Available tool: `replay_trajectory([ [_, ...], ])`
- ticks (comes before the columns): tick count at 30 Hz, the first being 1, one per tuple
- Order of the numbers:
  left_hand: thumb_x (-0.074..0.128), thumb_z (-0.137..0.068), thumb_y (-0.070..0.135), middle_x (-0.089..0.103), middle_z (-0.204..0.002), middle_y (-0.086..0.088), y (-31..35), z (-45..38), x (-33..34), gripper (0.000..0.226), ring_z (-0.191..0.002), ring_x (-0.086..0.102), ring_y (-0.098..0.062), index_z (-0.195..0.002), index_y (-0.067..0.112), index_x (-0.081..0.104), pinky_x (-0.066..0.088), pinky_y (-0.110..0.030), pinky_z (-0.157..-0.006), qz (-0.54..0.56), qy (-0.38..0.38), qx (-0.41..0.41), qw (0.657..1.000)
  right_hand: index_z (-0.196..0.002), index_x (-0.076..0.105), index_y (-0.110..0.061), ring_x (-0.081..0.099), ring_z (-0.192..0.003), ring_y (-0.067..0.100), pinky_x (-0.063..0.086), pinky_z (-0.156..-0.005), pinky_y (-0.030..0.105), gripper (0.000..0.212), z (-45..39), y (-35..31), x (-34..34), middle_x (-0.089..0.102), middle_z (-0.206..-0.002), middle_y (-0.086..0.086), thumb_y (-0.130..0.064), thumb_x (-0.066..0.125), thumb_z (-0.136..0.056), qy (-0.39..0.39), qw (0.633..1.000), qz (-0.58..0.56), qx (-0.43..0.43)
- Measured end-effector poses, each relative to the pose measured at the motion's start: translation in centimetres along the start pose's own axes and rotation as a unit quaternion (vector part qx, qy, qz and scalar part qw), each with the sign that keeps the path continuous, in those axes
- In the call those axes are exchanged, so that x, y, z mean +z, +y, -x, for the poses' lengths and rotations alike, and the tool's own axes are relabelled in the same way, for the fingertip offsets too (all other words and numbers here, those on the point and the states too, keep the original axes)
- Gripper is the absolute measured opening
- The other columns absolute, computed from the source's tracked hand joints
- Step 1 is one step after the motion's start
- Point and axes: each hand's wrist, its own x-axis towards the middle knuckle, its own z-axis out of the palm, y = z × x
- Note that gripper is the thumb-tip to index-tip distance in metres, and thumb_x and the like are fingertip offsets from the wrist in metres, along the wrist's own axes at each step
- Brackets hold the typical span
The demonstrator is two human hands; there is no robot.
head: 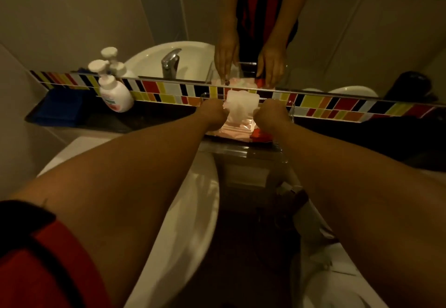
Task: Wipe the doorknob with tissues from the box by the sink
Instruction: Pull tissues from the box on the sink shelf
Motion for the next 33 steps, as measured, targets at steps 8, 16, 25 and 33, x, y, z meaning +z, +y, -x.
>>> replay_trajectory([
  [8,0.063,-0.089,0.011,0.056,-0.129,-0.015,0.6,-2.2,2.4,0.047,-0.111,0.060,-0.031,-0.132,0.012,0.047,0.054,-0.039,-0.087,0.215,0.023,-0.077,0.973,-0.114,0.062,-0.007,0.065,-0.098,0.027,0.056,-0.079,0.036,0.040,-2.3,0.2,2.1,0.067,-0.108,0.009,-0.028,0.075,-0.081,-0.048,0.964,-0.247,0.087],
  [16,0.062,-0.089,0.011,0.057,-0.128,-0.014,0.4,-2.6,3.3,0.037,-0.118,0.055,-0.030,-0.125,0.009,0.052,0.046,-0.032,-0.086,0.260,0.016,-0.082,0.962,-0.106,0.063,-0.012,0.063,-0.097,0.026,0.053,-0.079,0.035,0.020,-3.0,-0.2,3.0,0.065,-0.107,0.008,-0.024,0.064,-0.089,0.001,0.976,-0.204,0.081],
  [25,0.073,-0.080,0.012,0.058,-0.120,-0.015,-0.1,-2.9,3.0,0.042,-0.106,0.061,-0.030,-0.116,0.008,0.051,0.057,-0.043,-0.085,0.268,0.104,-0.115,0.951,-0.095,0.067,-0.008,0.064,-0.082,0.022,0.050,-0.065,0.030,0.027,-2.0,-0.5,3.4,0.064,-0.088,0.006,-0.034,0.061,-0.090,0.045,0.961,-0.266,0.060],
  [33,0.066,-0.088,0.019,0.067,-0.108,-0.013,-0.8,-3.9,2.7,0.030,-0.095,0.068,-0.027,-0.115,0.008,0.060,0.059,-0.038,-0.081,0.245,0.056,-0.174,0.952,-0.099,0.067,-0.005,0.065,-0.088,0.024,0.053,-0.075,0.031,0.014,-1.4,-0.6,3.8,0.064,-0.086,0.007,-0.011,0.060,-0.088,-0.064,0.974,-0.215,-0.014],
])
